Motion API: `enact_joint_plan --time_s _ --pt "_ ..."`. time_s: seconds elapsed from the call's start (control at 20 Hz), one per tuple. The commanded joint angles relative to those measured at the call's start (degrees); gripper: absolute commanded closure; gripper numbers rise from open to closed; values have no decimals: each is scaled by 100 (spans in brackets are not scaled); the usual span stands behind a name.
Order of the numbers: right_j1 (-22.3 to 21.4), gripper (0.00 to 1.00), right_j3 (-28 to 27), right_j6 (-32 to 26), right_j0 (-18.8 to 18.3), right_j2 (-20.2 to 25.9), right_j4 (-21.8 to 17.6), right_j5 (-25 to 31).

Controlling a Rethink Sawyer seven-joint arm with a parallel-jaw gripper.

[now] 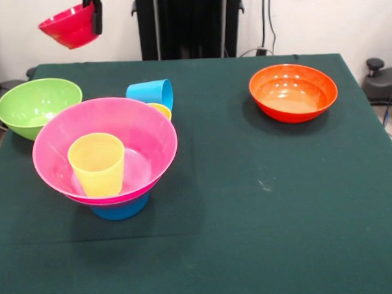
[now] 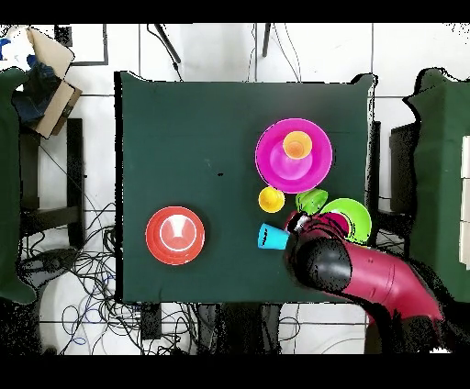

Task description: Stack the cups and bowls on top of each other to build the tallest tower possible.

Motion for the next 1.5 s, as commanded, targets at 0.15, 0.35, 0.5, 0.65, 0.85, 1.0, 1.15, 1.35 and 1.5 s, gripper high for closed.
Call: enact_joint_plan --time_s 0.15,0.35,0.5,0.65,0.85,1.0,1.15,1.35,1.5 --pt "544 100 -2110 409 537 142 230 1904" --pt "813 100 -2645 293 538 169 127 2158" --pt "1024 100 -2966 337 575 133 51 2206" --pt "1291 100 -3135 394 592 194 101 2023" --pt "1806 100 -3375 636 691 196 163 1674" --pt "2106 100 -3431 740 706 217 267 1471" --pt "2241 100 -3582 718 739 208 325 1522" --pt "2258 100 -3750 789 874 77 398 1753" --pt "2276 100 -3902 825 982 -1 457 1895"
